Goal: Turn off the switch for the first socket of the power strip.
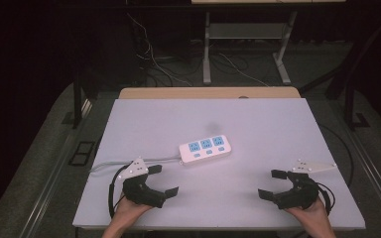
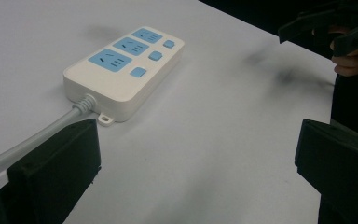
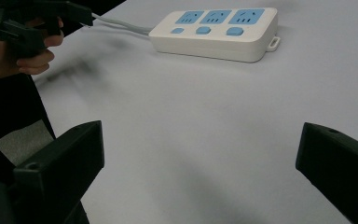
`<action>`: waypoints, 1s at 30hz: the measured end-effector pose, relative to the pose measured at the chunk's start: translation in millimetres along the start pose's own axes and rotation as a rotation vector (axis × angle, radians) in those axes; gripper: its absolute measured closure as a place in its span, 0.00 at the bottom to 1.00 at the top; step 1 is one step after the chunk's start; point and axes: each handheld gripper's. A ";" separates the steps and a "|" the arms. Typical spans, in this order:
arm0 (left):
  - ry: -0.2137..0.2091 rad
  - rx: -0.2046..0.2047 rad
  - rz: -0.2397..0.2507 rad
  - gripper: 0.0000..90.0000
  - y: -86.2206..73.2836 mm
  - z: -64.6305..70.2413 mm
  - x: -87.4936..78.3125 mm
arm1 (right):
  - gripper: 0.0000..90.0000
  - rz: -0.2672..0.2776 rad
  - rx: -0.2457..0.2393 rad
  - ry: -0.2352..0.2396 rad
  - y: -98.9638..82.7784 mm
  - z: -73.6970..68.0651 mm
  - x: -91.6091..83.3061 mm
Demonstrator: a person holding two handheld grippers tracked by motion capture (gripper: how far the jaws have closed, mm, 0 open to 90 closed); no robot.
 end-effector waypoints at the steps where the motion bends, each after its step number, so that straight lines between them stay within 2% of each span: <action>1: -0.003 0.000 0.001 0.00 0.1 0.0 -0.4 | 0.01 0.000 -0.001 0.000 0.0 0.0 0.2; 9: -0.009 -0.013 -0.011 0.00 2.2 -1.3 -2.5 | 0.01 -0.009 -0.001 -0.005 -0.1 0.4 0.7; 15: -0.006 0.001 -0.049 0.00 7.5 1.3 -0.1 | 0.01 -0.009 -0.004 -0.003 -0.1 0.5 1.0; 30: -0.014 0.025 -0.095 0.00 27.4 -0.7 4.3 | 0.01 -0.012 0.001 -0.005 -0.8 1.1 1.3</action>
Point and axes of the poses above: each handheld gripper's, and its own axes: x roughly forward along the jaws, y roughly out of its top, z roughly to its right, and after that the axes turned 2 degrees about -z, right-handed
